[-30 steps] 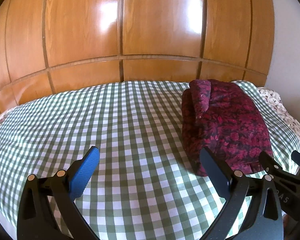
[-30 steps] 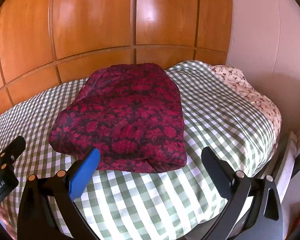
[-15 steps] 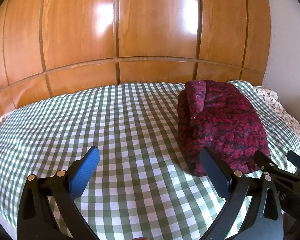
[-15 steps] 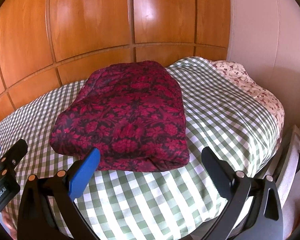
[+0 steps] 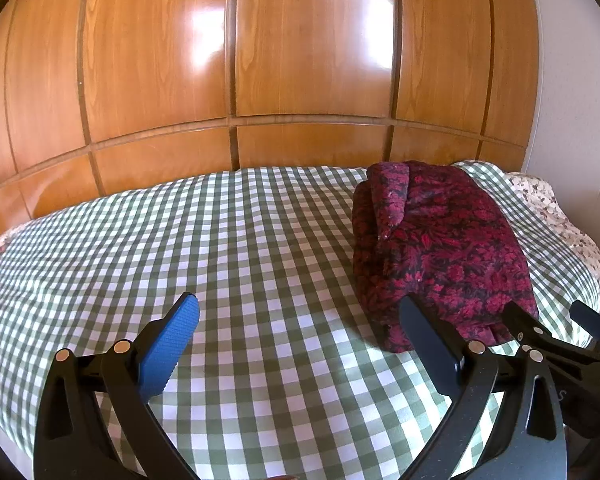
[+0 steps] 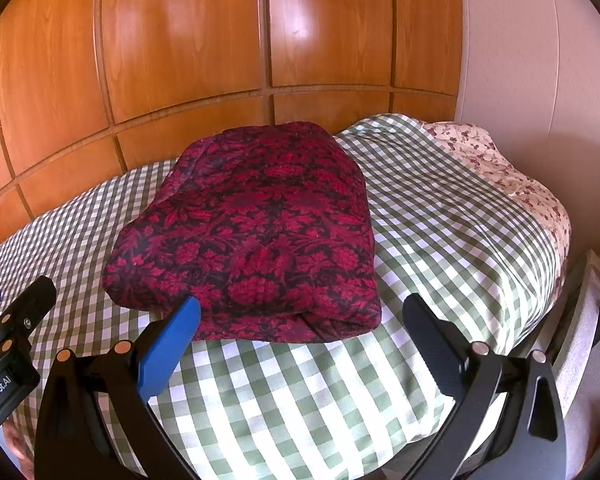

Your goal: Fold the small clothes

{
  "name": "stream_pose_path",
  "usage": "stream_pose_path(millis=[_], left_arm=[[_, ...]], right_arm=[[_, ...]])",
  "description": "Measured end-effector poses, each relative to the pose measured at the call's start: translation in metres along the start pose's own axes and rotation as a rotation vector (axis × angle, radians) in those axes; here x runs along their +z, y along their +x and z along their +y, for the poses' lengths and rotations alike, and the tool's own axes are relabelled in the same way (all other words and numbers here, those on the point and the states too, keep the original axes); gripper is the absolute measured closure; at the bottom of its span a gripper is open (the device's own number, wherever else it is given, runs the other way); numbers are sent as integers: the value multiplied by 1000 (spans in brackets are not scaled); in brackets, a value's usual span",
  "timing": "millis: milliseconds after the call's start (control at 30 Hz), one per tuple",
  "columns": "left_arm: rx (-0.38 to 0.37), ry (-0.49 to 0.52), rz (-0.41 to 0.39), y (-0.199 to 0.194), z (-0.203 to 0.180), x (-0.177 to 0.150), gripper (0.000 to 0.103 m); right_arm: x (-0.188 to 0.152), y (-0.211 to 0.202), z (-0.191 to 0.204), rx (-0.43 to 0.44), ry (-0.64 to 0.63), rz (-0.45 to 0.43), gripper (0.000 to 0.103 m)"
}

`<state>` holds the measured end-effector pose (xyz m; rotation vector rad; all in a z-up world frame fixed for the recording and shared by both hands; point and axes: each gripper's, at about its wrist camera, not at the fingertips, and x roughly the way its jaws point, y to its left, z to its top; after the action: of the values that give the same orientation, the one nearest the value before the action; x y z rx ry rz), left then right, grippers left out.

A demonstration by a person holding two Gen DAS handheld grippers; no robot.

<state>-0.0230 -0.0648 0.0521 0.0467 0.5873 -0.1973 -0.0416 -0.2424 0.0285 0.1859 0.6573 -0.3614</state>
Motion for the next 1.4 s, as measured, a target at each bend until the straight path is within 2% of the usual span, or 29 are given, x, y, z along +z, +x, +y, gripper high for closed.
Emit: stream_pose_path(millis=[1133,1267,1400], left_arm=[[-16,11,26,7,0,-3,4],[-15,1,48,15,3,-6,4],[3,-48,102,31,16,-8,4]], right_arm=[[-4,8,-3,18,14,28,2],[2,2,-10,41,37,-20,2],[18,7,-36,-2,100,-55,2]])
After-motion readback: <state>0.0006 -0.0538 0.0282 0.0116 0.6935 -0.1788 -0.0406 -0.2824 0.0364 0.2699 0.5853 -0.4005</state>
